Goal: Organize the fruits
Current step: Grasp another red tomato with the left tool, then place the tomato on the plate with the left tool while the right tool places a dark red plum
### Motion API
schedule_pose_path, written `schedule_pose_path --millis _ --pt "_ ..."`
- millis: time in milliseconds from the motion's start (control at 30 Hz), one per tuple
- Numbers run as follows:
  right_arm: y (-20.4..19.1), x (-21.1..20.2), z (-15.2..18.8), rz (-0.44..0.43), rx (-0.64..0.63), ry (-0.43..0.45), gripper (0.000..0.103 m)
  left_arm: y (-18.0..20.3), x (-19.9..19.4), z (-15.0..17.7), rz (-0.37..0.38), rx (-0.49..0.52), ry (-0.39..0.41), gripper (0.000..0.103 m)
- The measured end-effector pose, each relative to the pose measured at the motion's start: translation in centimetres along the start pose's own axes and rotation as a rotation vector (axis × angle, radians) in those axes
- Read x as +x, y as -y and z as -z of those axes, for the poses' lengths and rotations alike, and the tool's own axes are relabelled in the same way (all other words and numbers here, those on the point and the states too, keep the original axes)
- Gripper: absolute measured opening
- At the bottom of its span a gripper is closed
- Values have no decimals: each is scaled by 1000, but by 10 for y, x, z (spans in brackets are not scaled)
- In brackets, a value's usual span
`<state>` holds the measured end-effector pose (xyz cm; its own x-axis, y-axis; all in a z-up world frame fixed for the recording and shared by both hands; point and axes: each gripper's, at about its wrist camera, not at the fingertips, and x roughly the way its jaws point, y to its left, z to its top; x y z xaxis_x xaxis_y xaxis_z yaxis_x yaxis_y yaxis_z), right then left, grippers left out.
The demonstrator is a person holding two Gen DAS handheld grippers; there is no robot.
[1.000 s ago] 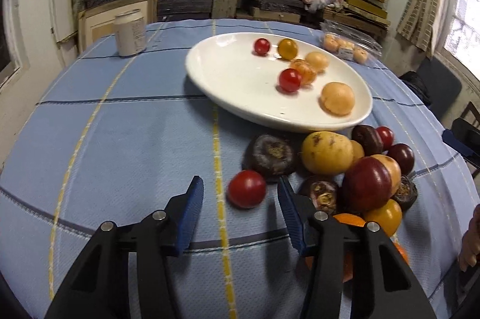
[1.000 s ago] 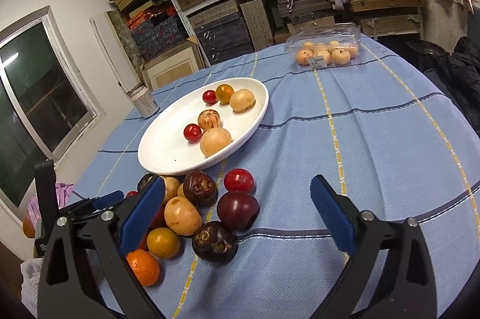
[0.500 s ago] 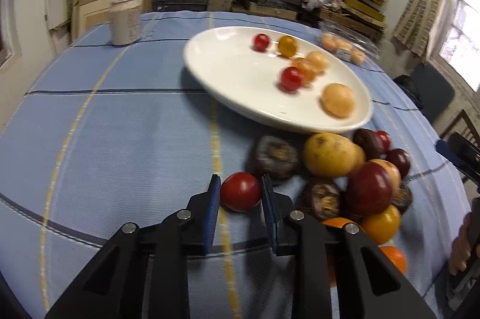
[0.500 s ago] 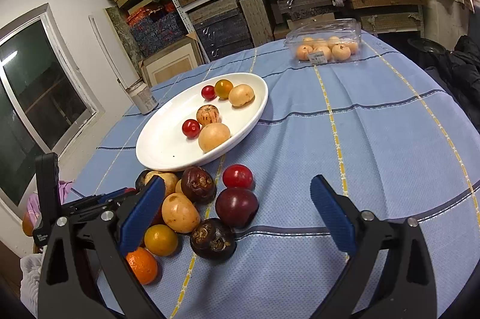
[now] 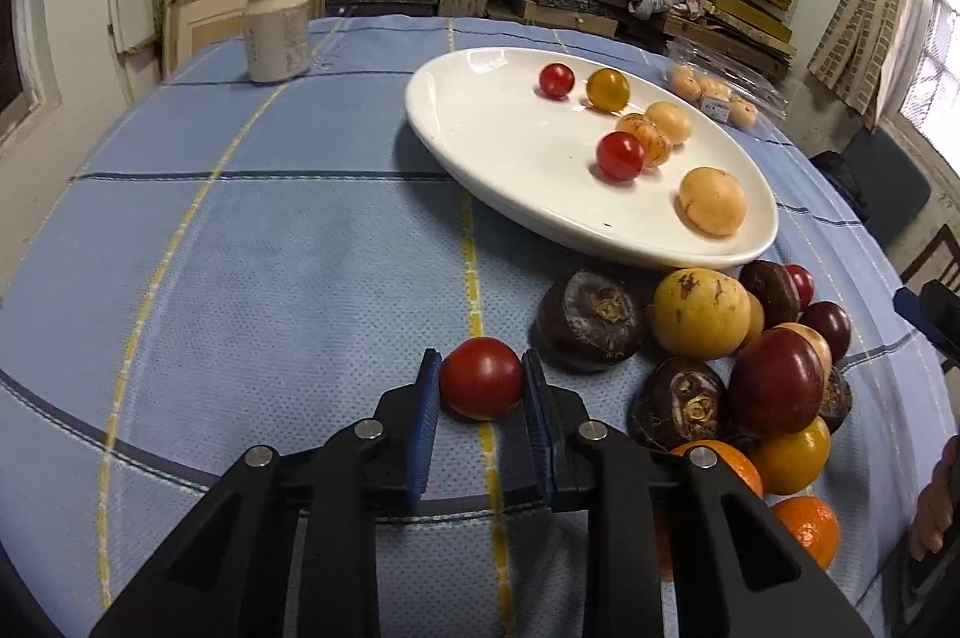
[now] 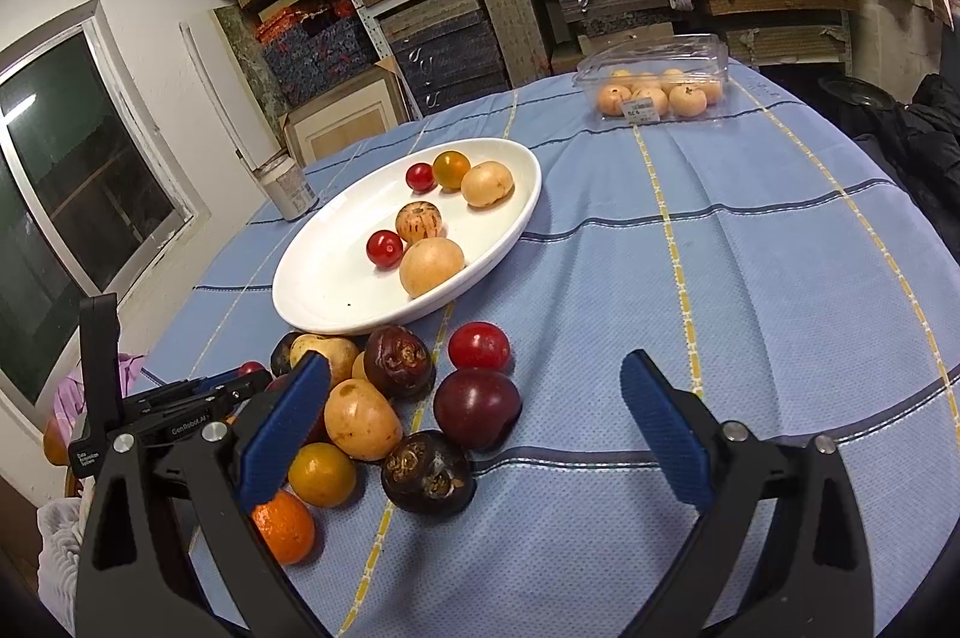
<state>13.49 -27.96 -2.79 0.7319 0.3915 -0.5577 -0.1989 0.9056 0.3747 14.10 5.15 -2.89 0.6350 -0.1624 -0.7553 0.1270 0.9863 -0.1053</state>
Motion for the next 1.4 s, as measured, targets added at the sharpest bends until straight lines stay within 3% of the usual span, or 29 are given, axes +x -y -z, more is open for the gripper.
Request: schedule_pose_path --millis 167,267,400,600,700,833,900,933,1400 --pt "-2 1 1 47 -44 -9 95 2 -19 2 -44 20 71 27" --pt "-2 11 3 133 -85 -48 95 -1 -31 3 -27 -2 100 27" --pt "-4 24 9 160 -133 -103 86 -2 -37 3 -6 -20 109 27" --pt "-14 45 16 243 -220 -142 86 4 -44 4 13 -7 121 27" --pt "-17 50 15 244 -233 -144 85 5 -44 4 17 -8 123 27" --pt "-15 52 14 194 -219 -160 69 5 -44 4 17 -8 122 27" --pt "-18 52 15 175 -228 -160 45 5 -44 4 15 -7 120 27" --pt "-20 51 16 173 -239 -159 39 5 -44 5 14 -7 117 27" --pt "-29 45 21 145 -265 -143 38 5 -42 5 12 -6 112 27"
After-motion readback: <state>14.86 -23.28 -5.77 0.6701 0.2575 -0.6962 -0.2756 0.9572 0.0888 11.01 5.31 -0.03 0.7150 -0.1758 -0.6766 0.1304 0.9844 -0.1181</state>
